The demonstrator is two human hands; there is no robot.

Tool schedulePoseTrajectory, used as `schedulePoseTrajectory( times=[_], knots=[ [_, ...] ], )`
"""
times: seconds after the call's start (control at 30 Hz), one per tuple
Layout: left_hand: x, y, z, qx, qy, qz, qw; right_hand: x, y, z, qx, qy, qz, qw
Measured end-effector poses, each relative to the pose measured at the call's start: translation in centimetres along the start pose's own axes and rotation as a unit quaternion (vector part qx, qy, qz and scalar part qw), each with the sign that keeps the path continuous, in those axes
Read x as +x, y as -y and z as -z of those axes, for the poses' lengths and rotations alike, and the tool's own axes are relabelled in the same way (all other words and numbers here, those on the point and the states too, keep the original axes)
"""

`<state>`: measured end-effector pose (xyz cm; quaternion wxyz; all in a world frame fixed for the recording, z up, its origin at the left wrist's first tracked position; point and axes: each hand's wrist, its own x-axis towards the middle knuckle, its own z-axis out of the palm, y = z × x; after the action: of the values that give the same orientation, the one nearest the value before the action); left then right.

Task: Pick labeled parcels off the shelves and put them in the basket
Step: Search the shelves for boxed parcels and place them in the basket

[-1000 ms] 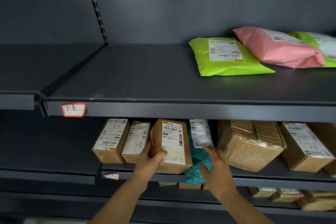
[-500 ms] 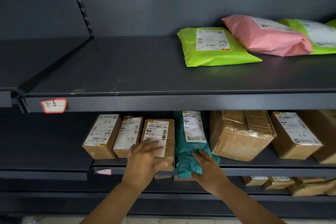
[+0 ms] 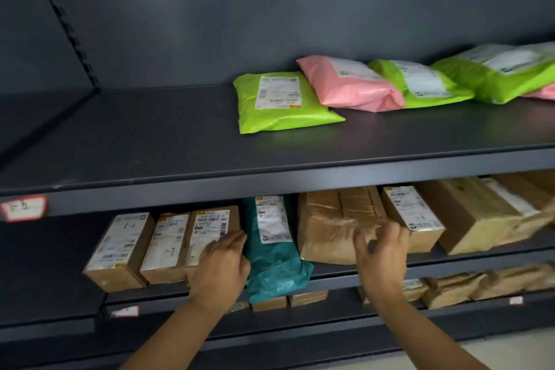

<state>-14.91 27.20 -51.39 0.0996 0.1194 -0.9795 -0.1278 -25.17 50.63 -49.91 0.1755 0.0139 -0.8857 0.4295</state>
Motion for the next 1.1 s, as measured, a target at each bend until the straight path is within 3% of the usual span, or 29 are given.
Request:
schedulePoseTrajectory(
  times=[0.07,0.2,0.37,0.5,0.6,0.7,0.8,0.97,1.1],
  knots=[
    [0.8,-3.5,0.5,-0.067,-0.004,0.007,0.998,1.5,-1.3,1.1,0.018,0.013,-0.057,0.998],
    [2.8,-9.2,0.7,-0.171,0.021,0.014,0.985,4.0,-3.4,2.1,0.004,0.157,-0.094,0.983],
    [5.3,-13.0,0.0,-0.231,0.098,0.084,0.964,5.2,-3.0,3.1,0.093,0.311,-0.147,0.934],
    [5.6,-14.3,-0.8,-0.237,0.121,0.155,0.951,4.9,-3.4,3.5,0.129,0.384,-0.094,0.909],
    [4.9,-14.6,-0.9,-0.307,0.099,0.221,0.920,5.3,-3.3,4.2,0.146,0.424,-0.024,0.894],
    [4.1,-14.6,-0.9,-0.381,0.065,0.291,0.875,5.2,-3.0,4.3,0.097,0.442,0.085,0.888],
    [3.1,-14.8,-0.6,-0.386,0.063,0.344,0.854,4.6,-1.9,4.4,0.035,0.457,0.184,0.870],
    [2.5,-15.5,0.2,-0.349,0.017,0.332,0.876,3.8,-2.0,4.1,-0.010,0.491,0.277,0.826],
    [2.7,-16.1,0.8,-0.346,-0.004,0.329,0.879,4.2,-2.7,3.6,0.032,0.539,0.262,0.800]
  ],
)
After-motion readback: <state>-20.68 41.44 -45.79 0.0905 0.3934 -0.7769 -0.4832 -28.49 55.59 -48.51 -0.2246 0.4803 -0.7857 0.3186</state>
